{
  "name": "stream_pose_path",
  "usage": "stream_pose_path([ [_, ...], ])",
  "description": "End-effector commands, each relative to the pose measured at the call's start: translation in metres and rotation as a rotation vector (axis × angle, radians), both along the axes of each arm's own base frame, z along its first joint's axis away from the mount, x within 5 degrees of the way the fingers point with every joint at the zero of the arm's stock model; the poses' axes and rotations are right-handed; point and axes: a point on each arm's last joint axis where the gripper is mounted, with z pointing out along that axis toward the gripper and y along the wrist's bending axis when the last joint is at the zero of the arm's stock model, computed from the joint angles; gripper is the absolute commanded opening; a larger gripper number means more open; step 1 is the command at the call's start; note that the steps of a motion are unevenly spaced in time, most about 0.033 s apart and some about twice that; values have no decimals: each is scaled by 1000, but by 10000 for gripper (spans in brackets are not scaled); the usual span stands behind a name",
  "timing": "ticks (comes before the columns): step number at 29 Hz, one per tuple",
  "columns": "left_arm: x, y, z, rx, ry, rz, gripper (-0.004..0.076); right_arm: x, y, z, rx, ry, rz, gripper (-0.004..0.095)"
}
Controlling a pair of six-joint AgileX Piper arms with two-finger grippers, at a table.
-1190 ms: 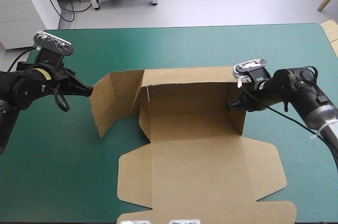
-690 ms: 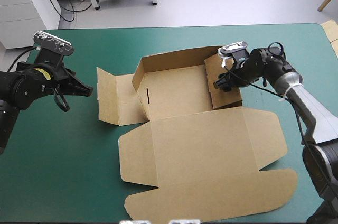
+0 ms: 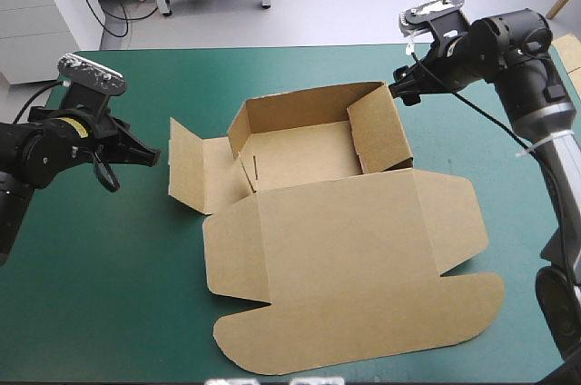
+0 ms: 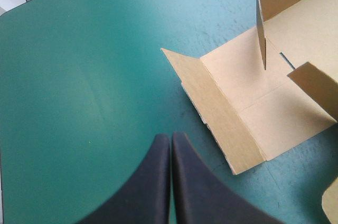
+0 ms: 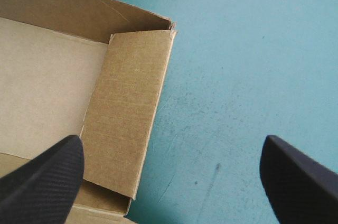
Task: Fold the box
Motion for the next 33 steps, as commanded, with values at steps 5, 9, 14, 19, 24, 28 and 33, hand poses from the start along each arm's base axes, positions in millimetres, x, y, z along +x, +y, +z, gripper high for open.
stream_pose_path([
  [5,-6,2,18,-22,-108,6,-8,-12,-1,25,55,-99,-4,831],
  [9,-6,2,18,-22,-108,6,-8,2,5,10,79,-47,9,831],
  [14,-6,2,18,-25,-107,5,-8,28,13,-23,76,43,11,831],
  [19,-6,2,18,-25,-107,5,-8,56,19,-65,50,143,10,831],
  [24,-6,2,18,-25,-107,5,-8,74,24,-95,39,201,7,831],
  [28,-6,2,18,-25,-107,5,-8,82,26,-112,34,236,6,810],
  [33,-6,2,18,-25,-107,5,-8,88,27,-123,31,254,5,719],
])
